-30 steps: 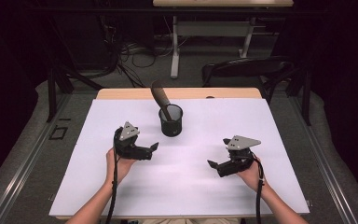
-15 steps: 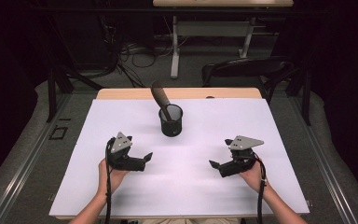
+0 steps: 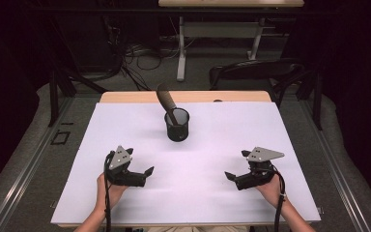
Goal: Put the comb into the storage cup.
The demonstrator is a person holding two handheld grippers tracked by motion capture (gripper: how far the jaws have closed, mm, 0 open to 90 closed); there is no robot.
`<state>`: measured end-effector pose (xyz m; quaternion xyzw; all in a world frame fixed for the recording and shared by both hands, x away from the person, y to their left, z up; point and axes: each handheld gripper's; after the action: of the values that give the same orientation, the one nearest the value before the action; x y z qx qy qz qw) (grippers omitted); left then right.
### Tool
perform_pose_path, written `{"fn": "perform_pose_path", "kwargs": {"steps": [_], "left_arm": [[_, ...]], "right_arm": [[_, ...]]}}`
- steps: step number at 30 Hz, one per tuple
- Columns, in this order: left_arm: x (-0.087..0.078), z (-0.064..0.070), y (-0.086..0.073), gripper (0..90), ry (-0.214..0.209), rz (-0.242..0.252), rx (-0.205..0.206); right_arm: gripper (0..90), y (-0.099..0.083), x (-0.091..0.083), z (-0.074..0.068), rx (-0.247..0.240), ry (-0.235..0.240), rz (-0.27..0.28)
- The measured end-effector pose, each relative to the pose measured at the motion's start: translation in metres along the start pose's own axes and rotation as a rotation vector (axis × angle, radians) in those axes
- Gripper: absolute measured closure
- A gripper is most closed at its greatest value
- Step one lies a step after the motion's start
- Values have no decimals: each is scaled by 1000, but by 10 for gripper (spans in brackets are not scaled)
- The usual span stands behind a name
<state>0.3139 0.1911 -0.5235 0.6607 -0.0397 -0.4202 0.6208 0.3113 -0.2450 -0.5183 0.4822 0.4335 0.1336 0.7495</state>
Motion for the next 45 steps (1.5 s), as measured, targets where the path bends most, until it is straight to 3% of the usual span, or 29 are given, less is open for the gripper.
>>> {"fn": "perform_pose_path", "kwargs": {"steps": [7,11,29,40,45], "left_arm": [[-8,0,-9,0,12,-12,2],[-12,-1,-14,0,-9,-1,-3],[-27,-4,-29,0,23,-17,-15],[-33,-2,-35,0,26,-25,-22],[-31,1,-38,0,28,-57,-11]], "right_arm": [[0,-8,-8,-5,5,-13,-6],[0,-11,-13,-9,11,-22,-5],[0,-33,-37,-18,66,-61,-10],[0,-39,-46,-22,64,-74,-15],[0,-39,-44,-23,57,-68,-22]]}}
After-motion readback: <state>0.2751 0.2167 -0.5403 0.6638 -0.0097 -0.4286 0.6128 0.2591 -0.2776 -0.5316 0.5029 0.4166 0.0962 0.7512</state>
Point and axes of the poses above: each handheld gripper's, and its own axes: x roughly forward along the jaws, y roughly out of its top, z roughly to its right, and after that the axes turned 10 degrees about -x, right-handed
